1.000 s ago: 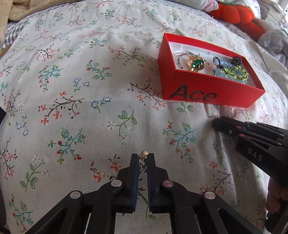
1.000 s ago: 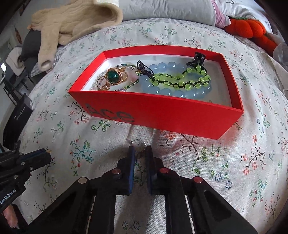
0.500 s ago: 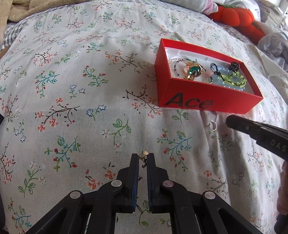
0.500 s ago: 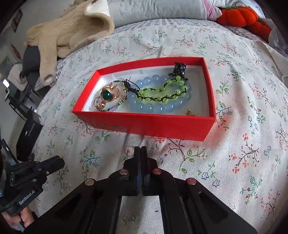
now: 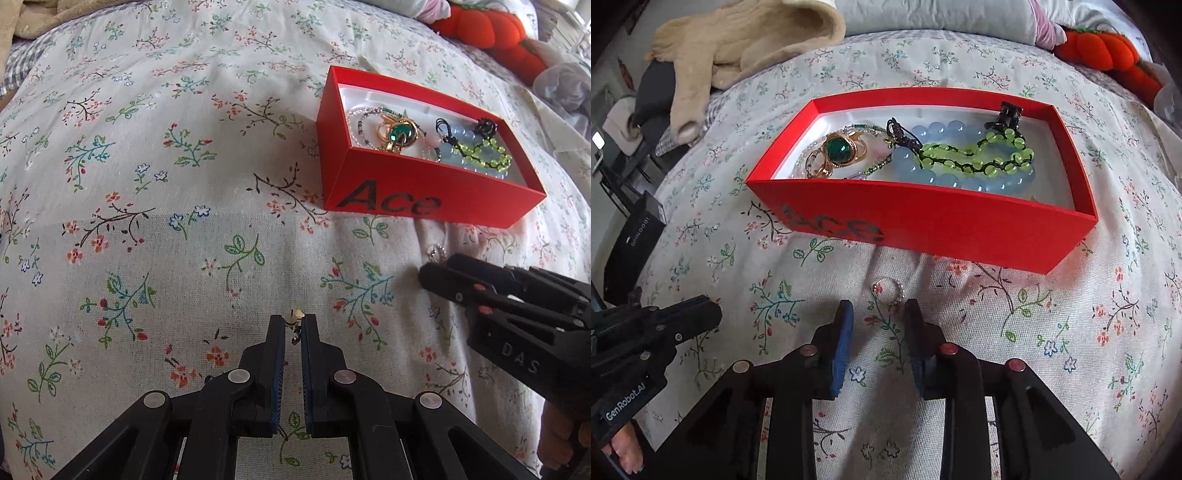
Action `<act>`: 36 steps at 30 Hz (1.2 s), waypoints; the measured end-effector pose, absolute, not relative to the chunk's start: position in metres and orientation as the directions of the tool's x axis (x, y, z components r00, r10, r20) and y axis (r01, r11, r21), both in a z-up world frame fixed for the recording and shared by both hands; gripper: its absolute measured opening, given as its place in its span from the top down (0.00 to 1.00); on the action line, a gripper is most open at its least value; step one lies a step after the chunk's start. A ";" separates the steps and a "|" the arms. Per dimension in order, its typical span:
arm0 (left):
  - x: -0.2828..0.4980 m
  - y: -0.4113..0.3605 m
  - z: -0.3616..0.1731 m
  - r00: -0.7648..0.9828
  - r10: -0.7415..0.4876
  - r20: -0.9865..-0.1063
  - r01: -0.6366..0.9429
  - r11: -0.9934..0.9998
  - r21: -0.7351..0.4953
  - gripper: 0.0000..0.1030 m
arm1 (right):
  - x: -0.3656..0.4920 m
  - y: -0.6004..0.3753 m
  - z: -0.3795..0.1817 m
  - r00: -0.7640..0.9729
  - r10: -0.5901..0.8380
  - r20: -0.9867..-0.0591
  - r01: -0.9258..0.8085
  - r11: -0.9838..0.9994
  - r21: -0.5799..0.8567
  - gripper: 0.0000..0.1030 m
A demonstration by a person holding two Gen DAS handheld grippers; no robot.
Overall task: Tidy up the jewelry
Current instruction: 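Grasp the silver ring beside the box with the right tool, then lower the stud earring into the box with the left tool while the right tool releases the silver ring there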
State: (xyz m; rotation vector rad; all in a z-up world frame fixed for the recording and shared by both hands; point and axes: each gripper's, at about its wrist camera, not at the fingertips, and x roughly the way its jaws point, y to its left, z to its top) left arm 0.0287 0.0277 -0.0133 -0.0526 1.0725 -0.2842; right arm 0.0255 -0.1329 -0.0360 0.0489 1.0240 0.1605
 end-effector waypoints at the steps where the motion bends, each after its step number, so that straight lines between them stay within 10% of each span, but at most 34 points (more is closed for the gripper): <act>1: 0.029 0.028 -0.014 0.444 -0.254 -0.860 0.204 0.962 -0.179 0.97 | 0.027 -0.132 -0.037 0.510 0.153 -0.846 -0.109 0.988 0.113 0.71; 36: 0.065 0.011 0.040 0.558 -0.335 -0.759 0.279 0.937 -0.208 0.97 | 0.032 -0.189 0.041 0.585 0.223 -0.780 -0.044 0.969 0.244 0.82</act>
